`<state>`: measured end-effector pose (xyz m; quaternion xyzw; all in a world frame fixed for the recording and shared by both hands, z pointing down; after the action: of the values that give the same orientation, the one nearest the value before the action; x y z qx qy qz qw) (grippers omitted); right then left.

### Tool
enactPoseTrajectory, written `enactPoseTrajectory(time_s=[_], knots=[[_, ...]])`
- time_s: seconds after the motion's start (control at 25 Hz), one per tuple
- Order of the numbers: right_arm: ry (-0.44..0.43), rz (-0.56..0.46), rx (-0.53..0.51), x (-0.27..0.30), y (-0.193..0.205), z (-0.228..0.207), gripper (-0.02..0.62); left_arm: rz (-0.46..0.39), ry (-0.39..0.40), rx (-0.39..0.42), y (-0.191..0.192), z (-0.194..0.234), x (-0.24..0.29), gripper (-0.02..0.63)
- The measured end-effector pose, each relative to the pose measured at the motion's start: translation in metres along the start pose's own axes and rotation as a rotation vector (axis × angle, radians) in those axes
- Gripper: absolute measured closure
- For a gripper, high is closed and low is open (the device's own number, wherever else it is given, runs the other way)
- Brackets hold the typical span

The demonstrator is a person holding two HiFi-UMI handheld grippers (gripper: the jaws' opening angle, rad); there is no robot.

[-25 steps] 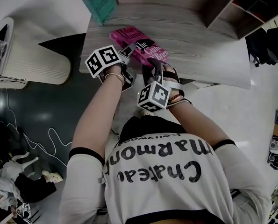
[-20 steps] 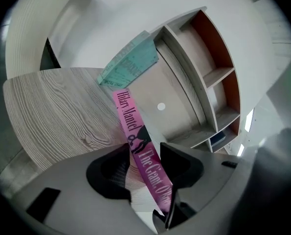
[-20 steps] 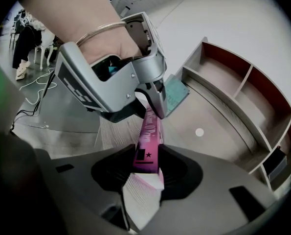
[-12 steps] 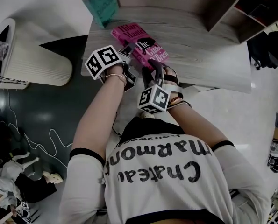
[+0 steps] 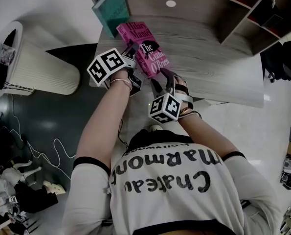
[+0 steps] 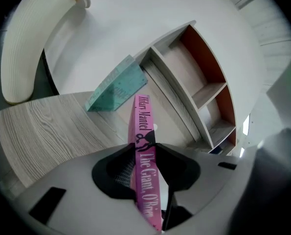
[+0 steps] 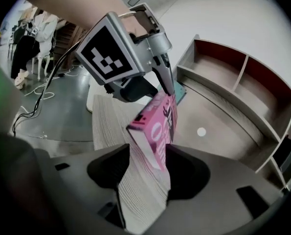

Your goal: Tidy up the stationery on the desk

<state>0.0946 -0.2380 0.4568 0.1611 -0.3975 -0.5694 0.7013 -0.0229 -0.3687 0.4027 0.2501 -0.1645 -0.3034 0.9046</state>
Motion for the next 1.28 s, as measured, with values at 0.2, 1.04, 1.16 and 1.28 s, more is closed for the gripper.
enactPoseTrajectory(time_s=[0.2, 1.04, 1.16, 1.28], knots=[[-0.071, 0.132, 0.252, 0.009, 0.020, -0.019, 0.372, -0.041, -0.017, 0.061, -0.024, -0.002, -0.008, 0.466], [-0.018, 0.336, 0.682, 0.077, 0.056, -0.115, 0.422, -0.177, -0.019, 0.597, -0.085, 0.011, 0.006, 0.468], [-0.031, 0.351, 0.676, 0.092, 0.056, -0.121, 0.422, -0.186, 0.004, 0.672, -0.091, 0.011, 0.018, 0.468], [-0.042, 0.369, 0.685, 0.107, 0.055, -0.128, 0.422, -0.190, 0.022, 0.737, -0.096, 0.015, 0.031, 0.468]])
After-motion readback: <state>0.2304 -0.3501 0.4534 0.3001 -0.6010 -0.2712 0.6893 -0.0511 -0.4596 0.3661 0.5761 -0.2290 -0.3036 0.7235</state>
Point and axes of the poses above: the fingertips, and each gripper's own axes: x forward along the fingers, z to its left, y out of its underside, the point moved 8 cm from there along -x, backward along the fingers, and after that the axes turned 14 degrees about y, right-handed, at the moved point
